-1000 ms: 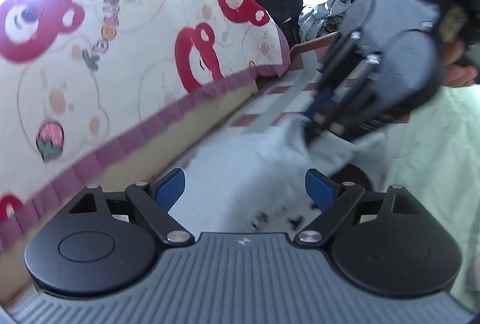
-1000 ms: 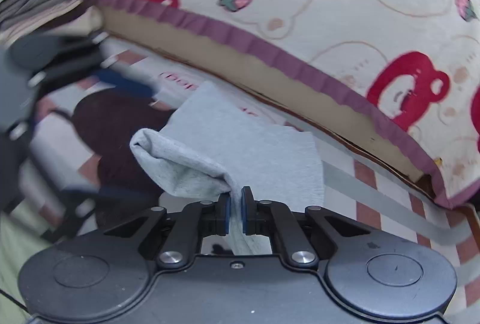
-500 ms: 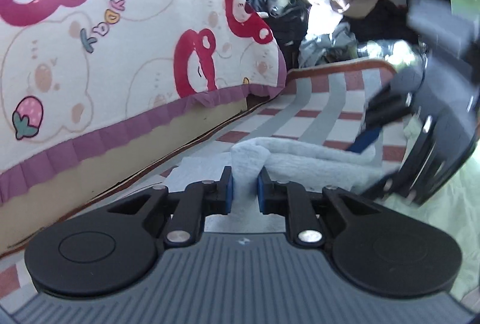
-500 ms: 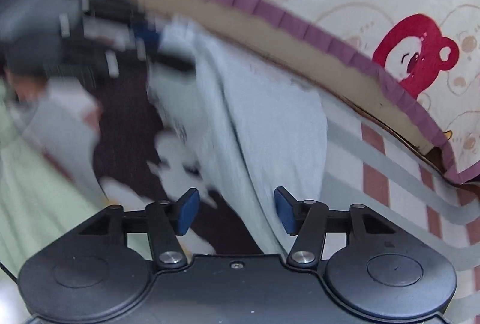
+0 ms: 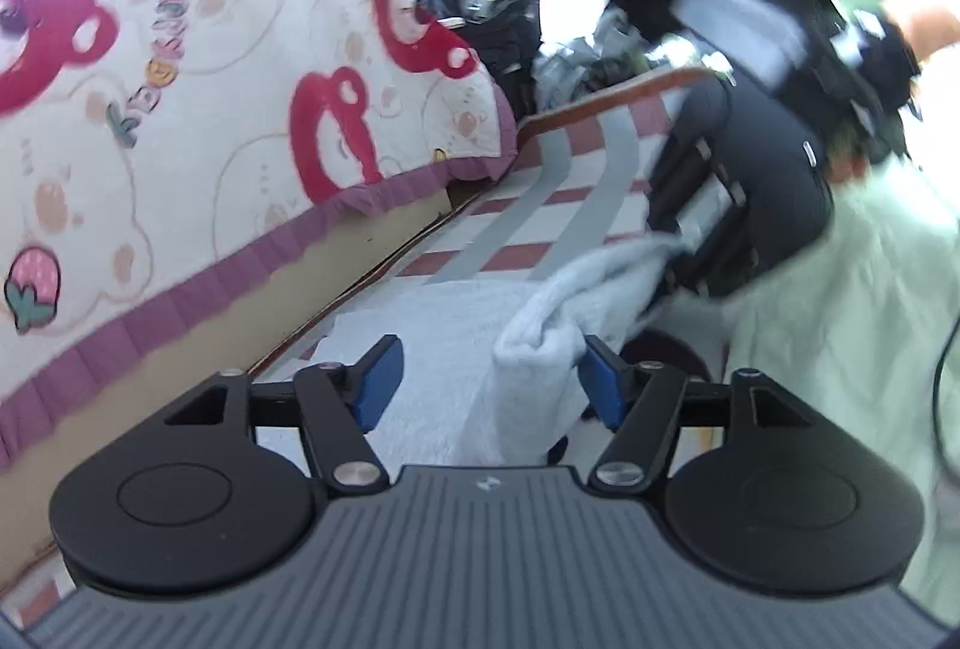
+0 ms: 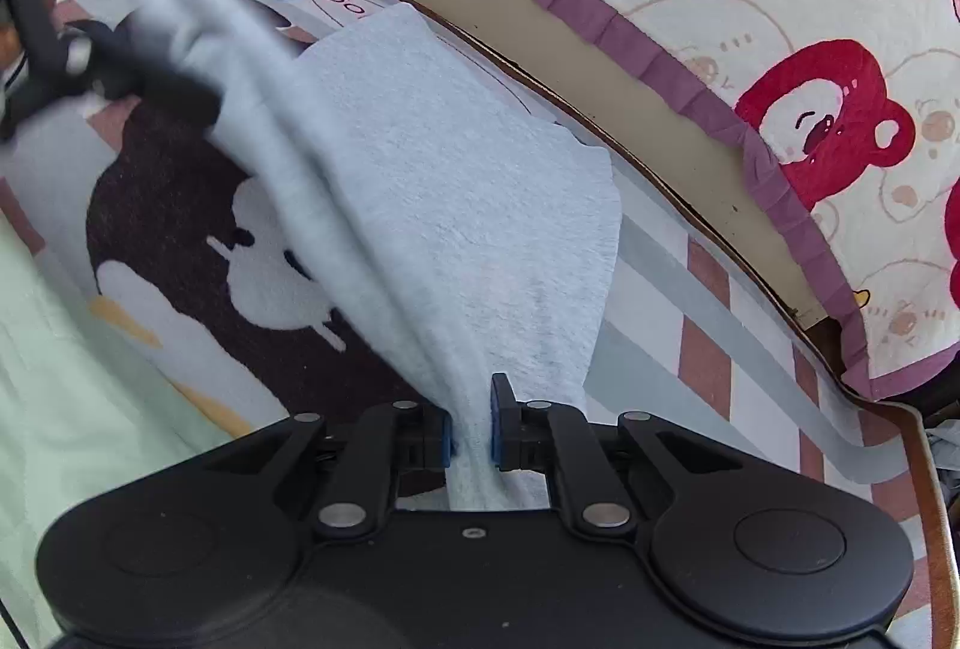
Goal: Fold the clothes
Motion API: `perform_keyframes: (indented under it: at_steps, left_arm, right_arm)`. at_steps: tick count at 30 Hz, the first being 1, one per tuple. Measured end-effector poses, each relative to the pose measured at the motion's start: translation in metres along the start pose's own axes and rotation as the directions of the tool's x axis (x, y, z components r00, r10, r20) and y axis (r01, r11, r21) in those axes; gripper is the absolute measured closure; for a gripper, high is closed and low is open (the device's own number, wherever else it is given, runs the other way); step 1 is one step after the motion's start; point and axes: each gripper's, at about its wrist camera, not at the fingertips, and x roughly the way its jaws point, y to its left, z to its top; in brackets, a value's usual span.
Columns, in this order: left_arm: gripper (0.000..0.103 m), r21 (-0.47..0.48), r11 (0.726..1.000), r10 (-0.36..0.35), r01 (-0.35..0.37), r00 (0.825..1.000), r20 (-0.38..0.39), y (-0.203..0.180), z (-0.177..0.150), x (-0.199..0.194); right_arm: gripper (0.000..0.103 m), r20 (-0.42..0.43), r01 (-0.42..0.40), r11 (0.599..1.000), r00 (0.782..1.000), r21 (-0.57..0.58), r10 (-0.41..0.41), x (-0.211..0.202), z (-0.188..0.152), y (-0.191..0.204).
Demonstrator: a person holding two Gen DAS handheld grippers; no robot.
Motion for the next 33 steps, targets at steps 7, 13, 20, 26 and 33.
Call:
perform_keyframes:
  at_steps: [7,13,20,26,33]
  left_arm:
    - [0.090,-0.010,1.000,0.012,-0.013,0.998,-0.061,-0.012,-0.004,0.017]
    - [0.092,-0.116,0.991,0.057,-0.063,0.997,-0.053,-0.008,0.007,0.005]
    - [0.093,-0.140,0.973,0.180,-0.182,0.983,-0.024,0.007,0.031,-0.075]
    - [0.092,-0.290,0.941,0.140,-0.176,0.980,-0.143,-0.005,0.021,-0.159]
    - [0.092,-0.375,0.913,0.097,-0.159,0.979,-0.180,0.031,0.017,-0.135]
  right_arm:
    - [0.074,0.031,-0.016,1.000,0.999,-0.011,0.017,-0.001,-0.001,0.000]
    - [0.088,0.050,0.122,0.991,0.992,-0.058,-0.119,0.001,-0.035,0.010]
    - [0.093,0.210,-0.081,0.996,0.974,-0.024,0.084,-0.102,0.007,0.011]
    - [0.094,0.200,-0.426,0.900,0.878,-0.092,0.436,-0.149,0.026,0.013]
    - [0.094,0.291,-0.493,0.842,0.857,0.221,0.425,-0.095,0.042,-0.029]
